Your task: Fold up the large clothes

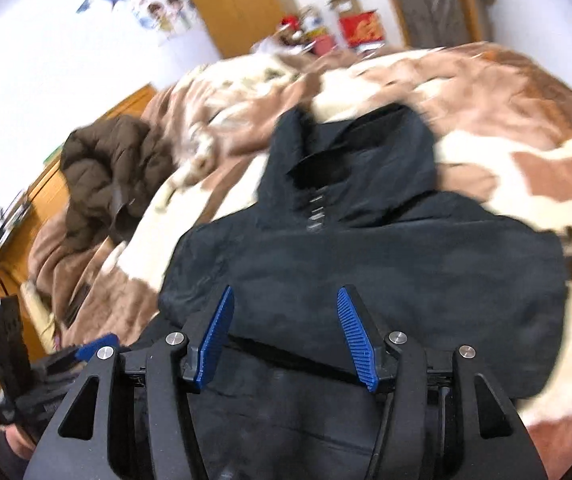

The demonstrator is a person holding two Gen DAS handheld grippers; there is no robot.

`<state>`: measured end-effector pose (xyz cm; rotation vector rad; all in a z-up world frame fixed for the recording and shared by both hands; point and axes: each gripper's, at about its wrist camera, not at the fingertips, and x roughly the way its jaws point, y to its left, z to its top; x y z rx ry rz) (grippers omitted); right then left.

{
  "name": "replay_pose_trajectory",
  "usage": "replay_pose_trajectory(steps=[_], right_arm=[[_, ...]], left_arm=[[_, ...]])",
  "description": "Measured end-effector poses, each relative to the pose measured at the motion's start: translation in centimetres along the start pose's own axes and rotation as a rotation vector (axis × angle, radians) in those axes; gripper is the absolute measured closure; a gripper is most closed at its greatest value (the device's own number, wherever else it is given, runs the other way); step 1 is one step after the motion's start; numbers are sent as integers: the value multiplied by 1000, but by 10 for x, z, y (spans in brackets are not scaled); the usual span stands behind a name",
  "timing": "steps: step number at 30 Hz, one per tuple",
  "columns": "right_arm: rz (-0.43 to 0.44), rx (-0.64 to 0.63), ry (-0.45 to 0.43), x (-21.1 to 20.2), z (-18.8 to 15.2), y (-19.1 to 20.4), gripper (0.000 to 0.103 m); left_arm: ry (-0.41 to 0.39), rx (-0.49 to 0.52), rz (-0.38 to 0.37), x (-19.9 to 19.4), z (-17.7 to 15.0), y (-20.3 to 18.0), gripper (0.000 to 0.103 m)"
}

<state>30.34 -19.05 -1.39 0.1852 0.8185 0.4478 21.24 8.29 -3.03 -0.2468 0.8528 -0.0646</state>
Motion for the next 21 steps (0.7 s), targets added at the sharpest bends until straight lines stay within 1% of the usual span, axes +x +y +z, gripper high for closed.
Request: replay_pose_trajectory(steps=[2,3,4,5,6,7,8,9,11,12,13,15,18,21], right_arm=[[-77,48,-21,-10,-3,-31,48],[-107,80,-19,-12,-4,-46,48],[-154,127,-13,-13,-7,-67,50],[-183,151,-13,-13,-8,-80,55],[-210,170,-9,-11,-10,-94,67],[-232,184,3,-6,-11,-105,69],[-239,193,13,-1,-11,-112,70],[-244,198,27,5,-11,-118,73],[-249,184,59,23,-11,-125,74],[-257,167,76,33,-11,-125,74],[-262,155,97,44,-13,-125,74],[-260,144,136,60,-20,-128,75],[-275,110,161,79,-30,-128,77],[-299,76,172,85,-33,-125,77]], left_arm=[[-8,31,-20,9,11,-15,42],[-9,47,-29,16,16,-24,42],[-5,58,-33,23,21,-32,42],[-1,71,-48,33,26,-41,42],[-1,88,-69,42,31,-49,42],[-5,103,-74,52,36,-57,42],[-5,114,-68,64,41,-63,43],[-1,126,-65,76,45,-67,42],[14,138,-35,98,48,-72,43],[37,143,-14,112,47,-72,48],[79,138,14,129,44,-69,50],[127,123,39,151,37,-60,51],[122,125,38,163,28,-56,51],[111,167,73,166,23,-64,50]])
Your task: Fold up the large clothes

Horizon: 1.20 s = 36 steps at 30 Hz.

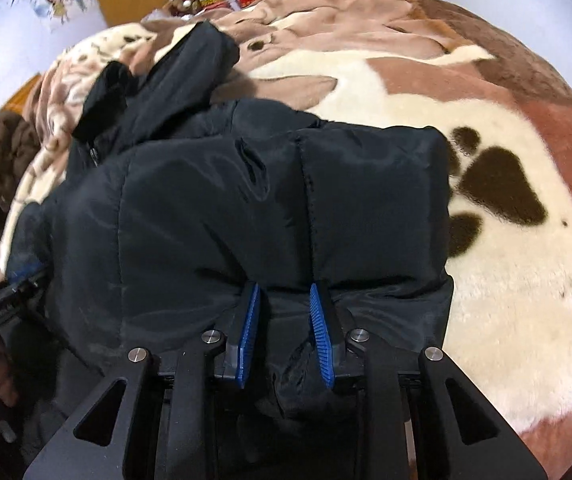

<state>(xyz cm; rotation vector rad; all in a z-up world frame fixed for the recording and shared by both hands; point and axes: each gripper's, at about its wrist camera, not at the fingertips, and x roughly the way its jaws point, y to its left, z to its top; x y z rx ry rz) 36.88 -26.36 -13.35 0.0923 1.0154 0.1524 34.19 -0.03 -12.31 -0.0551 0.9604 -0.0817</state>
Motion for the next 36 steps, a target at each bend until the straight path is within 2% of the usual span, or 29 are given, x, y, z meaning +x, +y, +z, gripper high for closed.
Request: replay_pose_trajectory(steps=[3,5,8,11,14,17,19,25,29,33,36], right_arm=[[-6,-3,16,-6,4,-1,77],[15,10,-17,-27,10,-5,77],[29,39,-108,-57,23,-17,77],[9,49,-124,-57,42,-25,77],[-5,40,-93,-35,56,-27,77],[-26,39,-40,-8,63,-29,77],[-39,24,-8,8,62,-30,78],[-92,-30,16,25,57,-23,78],[-100,-26,-9,-4,63,-21,78],[-19,7,-105,-63,43,-22,78],[22,5,-116,-81,16,-17,77]], left_arm=[[22,-3,0,-5,5,1,51],[26,-29,-23,-20,9,5,51],[-37,-53,-76,-47,21,11,51],[-106,-27,-51,-54,44,9,51],[-66,-22,-26,-25,60,10,51],[6,-14,21,12,57,13,51],[2,1,21,28,49,15,50],[-9,27,45,40,43,7,48],[8,26,42,18,51,9,51],[-83,4,-10,-35,44,17,52],[-132,31,-46,-60,23,11,52]])
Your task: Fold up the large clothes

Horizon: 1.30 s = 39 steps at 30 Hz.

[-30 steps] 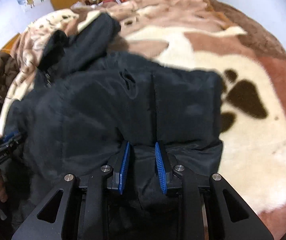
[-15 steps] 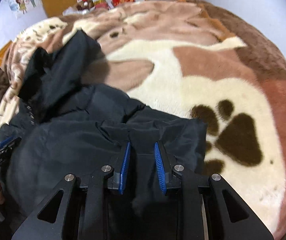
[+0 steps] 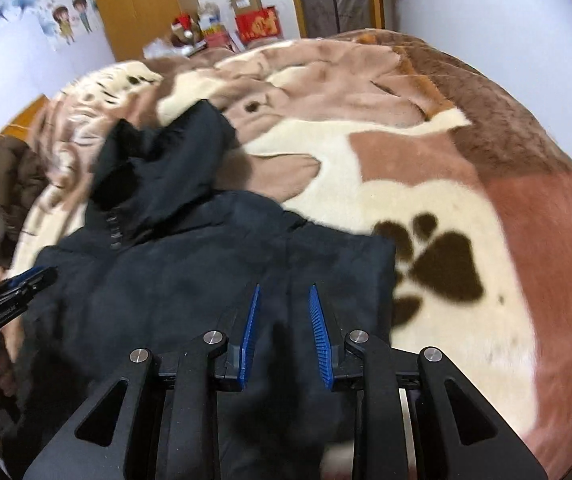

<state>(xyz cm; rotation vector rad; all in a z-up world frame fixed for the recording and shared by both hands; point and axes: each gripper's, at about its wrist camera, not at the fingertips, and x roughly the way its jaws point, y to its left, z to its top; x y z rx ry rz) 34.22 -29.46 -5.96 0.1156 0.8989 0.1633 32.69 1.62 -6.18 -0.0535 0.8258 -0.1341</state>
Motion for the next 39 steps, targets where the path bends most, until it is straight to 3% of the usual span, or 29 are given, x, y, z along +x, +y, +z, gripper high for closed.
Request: replay_pose_trajectory(steps=[3,5,14,21,29,39], right_arm=[[-8,-7,76,20,-20,3,77],[-13,10,124,41,-23,5,77],[-23,-2,130,44,-24,5,77],[-14,0,41,-21,-30,26,76],[46,12,-42,-102,-73,67,71],[102,-21,-91,-154,-115,116,65]], left_arm=[[73,35,34,24,-14,-1,52],[124,-3,25,43,-23,4,52],[128,-31,24,42,-25,6,51],[115,-29,30,-17,-34,0,52],[69,-22,-10,-112,-69,-15,52],[48,-49,-39,-185,-114,-21,51]])
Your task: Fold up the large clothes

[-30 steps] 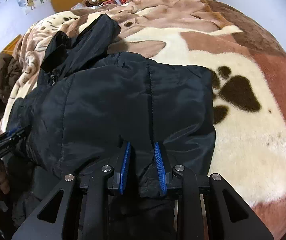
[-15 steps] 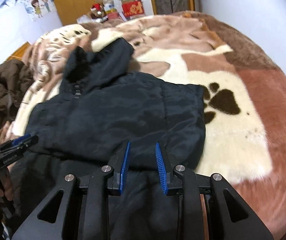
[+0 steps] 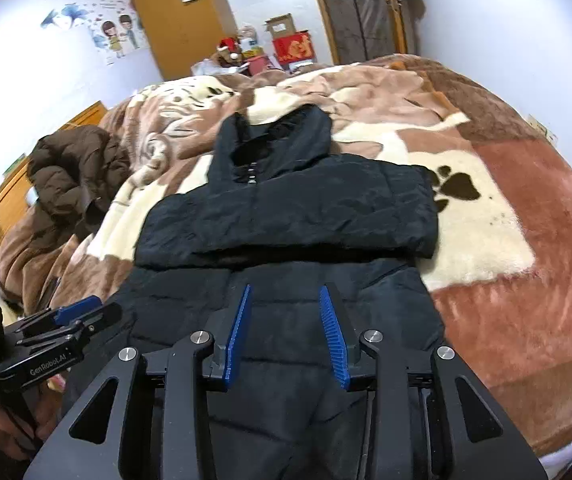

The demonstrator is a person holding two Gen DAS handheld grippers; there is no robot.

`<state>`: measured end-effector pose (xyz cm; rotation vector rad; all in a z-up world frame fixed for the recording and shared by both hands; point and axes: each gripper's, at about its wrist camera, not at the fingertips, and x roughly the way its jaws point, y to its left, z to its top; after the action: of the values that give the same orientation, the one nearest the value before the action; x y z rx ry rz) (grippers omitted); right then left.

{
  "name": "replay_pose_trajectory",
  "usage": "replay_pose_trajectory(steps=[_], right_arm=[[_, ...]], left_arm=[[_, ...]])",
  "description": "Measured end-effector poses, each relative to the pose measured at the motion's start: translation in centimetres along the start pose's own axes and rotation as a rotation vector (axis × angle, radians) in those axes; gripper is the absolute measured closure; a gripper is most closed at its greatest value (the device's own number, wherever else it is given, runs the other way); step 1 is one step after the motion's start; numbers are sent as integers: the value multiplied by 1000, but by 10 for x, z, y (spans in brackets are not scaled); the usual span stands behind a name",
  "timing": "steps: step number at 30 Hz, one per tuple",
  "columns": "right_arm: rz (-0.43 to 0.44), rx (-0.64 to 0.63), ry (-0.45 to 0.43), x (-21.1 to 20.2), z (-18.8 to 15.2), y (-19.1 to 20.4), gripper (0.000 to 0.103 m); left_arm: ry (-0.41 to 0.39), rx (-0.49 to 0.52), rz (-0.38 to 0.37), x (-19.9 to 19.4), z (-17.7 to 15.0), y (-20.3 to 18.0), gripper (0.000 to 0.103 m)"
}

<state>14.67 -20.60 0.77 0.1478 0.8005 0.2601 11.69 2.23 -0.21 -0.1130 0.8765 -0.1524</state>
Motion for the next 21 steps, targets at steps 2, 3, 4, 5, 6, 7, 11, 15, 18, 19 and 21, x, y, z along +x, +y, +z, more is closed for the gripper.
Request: replay_pose_trajectory(steps=[2,3,4,5,6,7,11,15,18,19,21], right_arm=[[10,-11,0,-5,-3,6,64],[13,-16,-2,-7,-4,8,64],[12,-22,-4,-9,-4,10,64],[11,-24,-7,-11,-5,10,64],[13,-25,-10,-13,-5,11,64],[14,-29,-14,-15,-4,12,64],[12,-42,-26,-20,-2,16,63],[11,-54,-28,-19,0,18,63],[12,-56,-25,-16,4,19,63],[11,-58,-24,-14,5,19,63],[9,-65,-22,-11,9,19,63]], left_arm=[[-7,1,2,-8,-3,-2,51],[-10,0,2,-12,-4,-2,51],[-13,0,2,-15,-4,-2,51],[-17,-2,3,-17,-5,-2,51],[-20,-5,4,-20,-5,-3,51],[-24,-7,4,-21,-4,-3,50],[-32,-5,11,-23,-3,-3,50],[-41,0,17,-24,1,-3,50],[-43,-3,21,-23,4,0,50],[-43,-5,21,-22,5,1,50],[-43,-5,25,-19,9,3,49]])
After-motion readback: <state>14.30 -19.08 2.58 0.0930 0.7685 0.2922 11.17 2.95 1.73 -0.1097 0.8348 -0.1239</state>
